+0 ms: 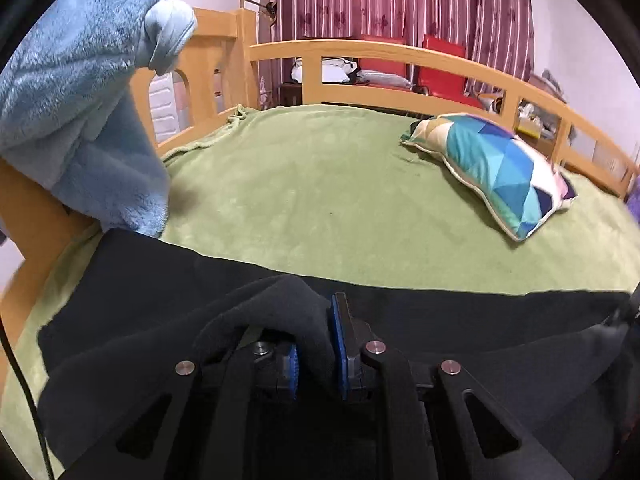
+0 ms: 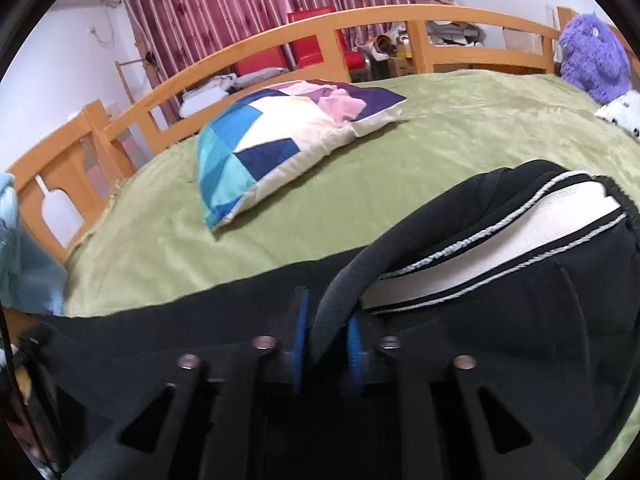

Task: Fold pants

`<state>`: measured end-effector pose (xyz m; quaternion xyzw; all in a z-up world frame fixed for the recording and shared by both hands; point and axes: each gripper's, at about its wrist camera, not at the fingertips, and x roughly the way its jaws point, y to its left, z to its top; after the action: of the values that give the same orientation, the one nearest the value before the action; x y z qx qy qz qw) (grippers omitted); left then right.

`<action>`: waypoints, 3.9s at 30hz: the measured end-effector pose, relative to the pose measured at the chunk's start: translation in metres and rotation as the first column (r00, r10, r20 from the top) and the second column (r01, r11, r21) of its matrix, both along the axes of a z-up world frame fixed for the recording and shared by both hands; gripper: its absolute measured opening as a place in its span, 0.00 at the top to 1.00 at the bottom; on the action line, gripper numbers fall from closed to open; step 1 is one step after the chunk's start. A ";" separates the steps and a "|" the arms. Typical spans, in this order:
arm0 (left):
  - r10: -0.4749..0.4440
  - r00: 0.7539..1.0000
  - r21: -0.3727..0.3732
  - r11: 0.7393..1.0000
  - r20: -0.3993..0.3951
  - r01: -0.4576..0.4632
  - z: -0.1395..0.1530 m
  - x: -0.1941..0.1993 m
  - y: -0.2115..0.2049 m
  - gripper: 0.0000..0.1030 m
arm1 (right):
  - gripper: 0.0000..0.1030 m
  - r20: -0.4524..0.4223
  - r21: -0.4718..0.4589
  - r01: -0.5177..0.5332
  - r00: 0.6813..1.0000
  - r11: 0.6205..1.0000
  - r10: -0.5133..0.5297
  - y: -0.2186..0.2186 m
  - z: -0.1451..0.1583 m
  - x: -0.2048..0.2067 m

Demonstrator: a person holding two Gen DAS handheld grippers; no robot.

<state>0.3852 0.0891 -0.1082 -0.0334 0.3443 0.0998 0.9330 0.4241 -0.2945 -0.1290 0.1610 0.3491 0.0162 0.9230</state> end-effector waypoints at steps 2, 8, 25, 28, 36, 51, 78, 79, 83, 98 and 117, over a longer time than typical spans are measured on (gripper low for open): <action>0.007 1.000 -0.025 1.000 0.004 -0.007 0.006 -0.003 0.001 0.49 | 0.47 0.025 0.011 -0.023 0.999 1.000 0.022 0.004 0.006 -0.004; -0.052 0.997 -0.086 0.995 0.052 0.057 0.027 -0.021 -0.013 0.35 | 0.43 0.079 -0.096 -0.081 0.993 0.992 0.089 0.029 0.034 -0.019; 0.010 0.994 -0.065 0.998 -0.111 -0.017 -0.006 -0.144 0.002 0.33 | 0.43 0.056 -0.051 -0.131 0.989 0.990 0.133 0.027 0.052 -0.052; -0.021 0.992 -0.135 0.991 -0.128 0.004 -0.019 -0.163 -0.004 0.33 | 0.43 -0.013 -0.111 -0.130 0.991 0.985 0.130 0.021 0.043 -0.085; -0.054 0.987 -0.247 0.969 -0.152 0.015 -0.039 -0.195 -0.011 0.33 | 0.43 -0.130 -0.121 -0.009 0.991 0.993 -0.007 -0.046 0.007 -0.188; -0.066 0.985 -0.400 0.917 -0.158 -0.003 -0.065 -0.165 -0.005 0.33 | 0.42 -0.211 0.223 0.198 0.966 0.955 -0.151 -0.115 -0.055 -0.165; -0.049 0.994 -0.499 0.867 -0.100 -0.007 -0.056 -0.156 -0.011 0.90 | 0.89 -0.106 0.168 0.292 0.955 0.941 -0.278 -0.126 -0.023 -0.171; -0.067 0.992 -0.498 0.867 -0.103 0.007 -0.054 -0.168 -0.016 0.90 | 0.89 -0.109 0.164 0.295 0.954 0.941 -0.280 -0.131 -0.020 -0.183; -0.129 0.984 -0.496 0.867 -0.125 0.050 -0.055 -0.215 -0.040 0.90 | 0.89 -0.128 0.126 0.297 0.951 0.947 -0.282 -0.157 -0.011 -0.239; -0.235 0.958 -0.490 0.862 -0.164 0.128 -0.049 -0.308 -0.064 0.85 | 0.86 -0.207 0.002 0.356 0.914 0.934 -0.348 -0.197 -0.016 -0.398; -0.241 0.959 -0.207 0.956 -0.150 0.208 -0.020 -0.339 -0.042 0.49 | 0.58 -0.010 -0.193 0.244 0.968 0.950 -0.251 -0.115 0.052 -0.415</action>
<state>0.0462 0.0475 -0.1286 -0.0738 0.4338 -0.0379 0.8972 0.0087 -0.4091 -0.0766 0.1147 0.3421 -0.1358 0.9227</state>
